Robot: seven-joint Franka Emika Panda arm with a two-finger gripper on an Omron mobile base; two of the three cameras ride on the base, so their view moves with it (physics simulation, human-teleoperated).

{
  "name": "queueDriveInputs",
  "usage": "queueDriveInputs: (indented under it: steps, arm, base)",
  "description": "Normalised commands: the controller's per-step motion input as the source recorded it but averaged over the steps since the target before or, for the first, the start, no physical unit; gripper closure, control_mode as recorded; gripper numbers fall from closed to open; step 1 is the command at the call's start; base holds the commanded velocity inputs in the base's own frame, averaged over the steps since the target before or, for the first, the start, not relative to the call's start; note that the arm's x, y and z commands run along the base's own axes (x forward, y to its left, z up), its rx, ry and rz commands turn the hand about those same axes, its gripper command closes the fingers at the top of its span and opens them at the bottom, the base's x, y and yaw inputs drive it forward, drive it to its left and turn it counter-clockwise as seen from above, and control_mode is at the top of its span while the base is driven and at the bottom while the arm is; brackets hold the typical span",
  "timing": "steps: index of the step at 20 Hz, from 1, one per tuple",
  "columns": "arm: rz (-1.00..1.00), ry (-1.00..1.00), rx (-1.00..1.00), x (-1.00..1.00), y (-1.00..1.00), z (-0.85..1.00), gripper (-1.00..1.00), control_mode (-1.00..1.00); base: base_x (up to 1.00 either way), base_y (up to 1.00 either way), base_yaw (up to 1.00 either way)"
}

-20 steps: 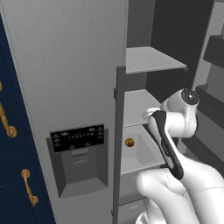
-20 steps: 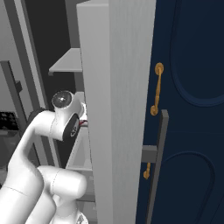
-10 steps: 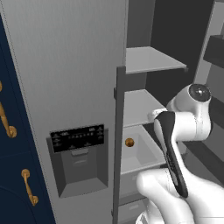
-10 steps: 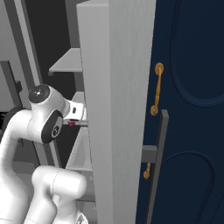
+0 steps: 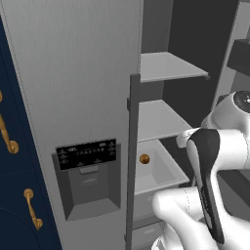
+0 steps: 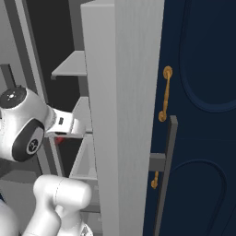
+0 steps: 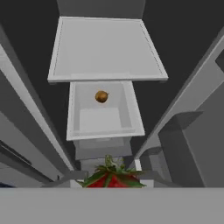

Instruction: Take the strawberry from the fridge and place it on top of the pancake, located on the dining counter.

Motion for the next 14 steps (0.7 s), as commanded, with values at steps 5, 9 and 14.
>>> queueDriveInputs:
  steps: [5,9,14]
  arm:
    - [0.00,0.00,0.00,-0.72,0.18,0.15,1.00,-1.00]
    - [0.02,0.00,0.05,-0.44,0.04,0.01,1.00,-1.00]
    - [0.01,0.01,0.07,-0.10,0.05,0.13,1.00,-1.00]
  base:
    - [0.00,0.00,0.00]
    - [0.00,0.00,0.00]
    - [0.00,0.00,0.00]
